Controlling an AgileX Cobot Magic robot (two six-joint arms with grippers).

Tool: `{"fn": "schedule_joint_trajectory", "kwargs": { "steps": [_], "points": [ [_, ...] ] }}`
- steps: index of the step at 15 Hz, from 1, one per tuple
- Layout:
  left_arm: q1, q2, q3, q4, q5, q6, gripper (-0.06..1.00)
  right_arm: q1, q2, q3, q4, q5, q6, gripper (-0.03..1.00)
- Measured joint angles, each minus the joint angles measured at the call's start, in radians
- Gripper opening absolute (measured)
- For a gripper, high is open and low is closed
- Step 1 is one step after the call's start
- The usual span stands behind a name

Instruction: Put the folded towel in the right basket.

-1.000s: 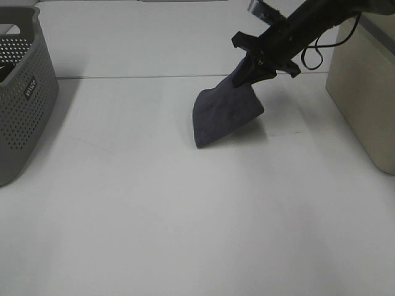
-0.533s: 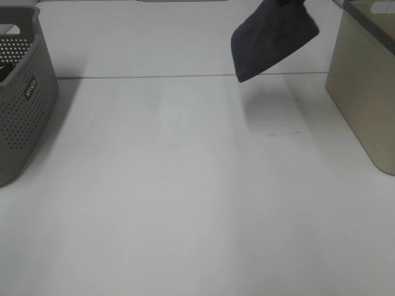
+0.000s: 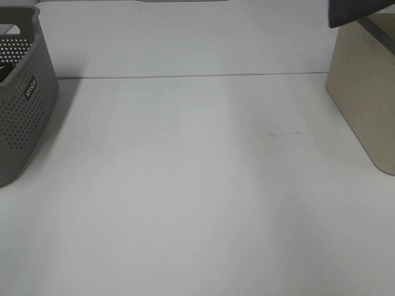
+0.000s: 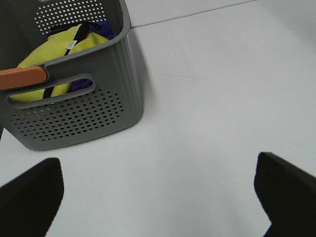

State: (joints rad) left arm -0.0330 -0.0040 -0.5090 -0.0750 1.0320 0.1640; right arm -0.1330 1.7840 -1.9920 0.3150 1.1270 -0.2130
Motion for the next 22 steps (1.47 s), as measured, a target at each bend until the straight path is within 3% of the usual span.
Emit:
{"fn": "schedule_joint_trajectory", "kwargs": {
  "steps": [4, 8, 10, 14, 15, 19, 22],
  "points": [
    [0.000, 0.000, 0.000, 0.000, 0.000, 0.000, 0.99, -0.166, 0.016, 0.000, -0.056, 0.010, 0.027, 0.04],
    [0.000, 0.000, 0.000, 0.000, 0.000, 0.000, 0.99, -0.180, 0.129, 0.000, -0.078, 0.009, 0.053, 0.06],
    [0.000, 0.000, 0.000, 0.000, 0.000, 0.000, 0.99, -0.180, 0.189, 0.000, -0.114, 0.008, 0.080, 0.18],
    [0.000, 0.000, 0.000, 0.000, 0.000, 0.000, 0.99, -0.180, 0.244, 0.000, -0.136, 0.016, 0.125, 0.74],
    [0.000, 0.000, 0.000, 0.000, 0.000, 0.000, 0.99, -0.178, 0.242, 0.000, -0.128, 0.017, 0.129, 0.81],
    [0.000, 0.000, 0.000, 0.000, 0.000, 0.000, 0.99, -0.158, 0.198, 0.000, -0.081, 0.017, 0.130, 0.88],
    [0.000, 0.000, 0.000, 0.000, 0.000, 0.000, 0.99, -0.060, 0.144, 0.000, -0.080, 0.026, 0.130, 0.88]
  ]
}}
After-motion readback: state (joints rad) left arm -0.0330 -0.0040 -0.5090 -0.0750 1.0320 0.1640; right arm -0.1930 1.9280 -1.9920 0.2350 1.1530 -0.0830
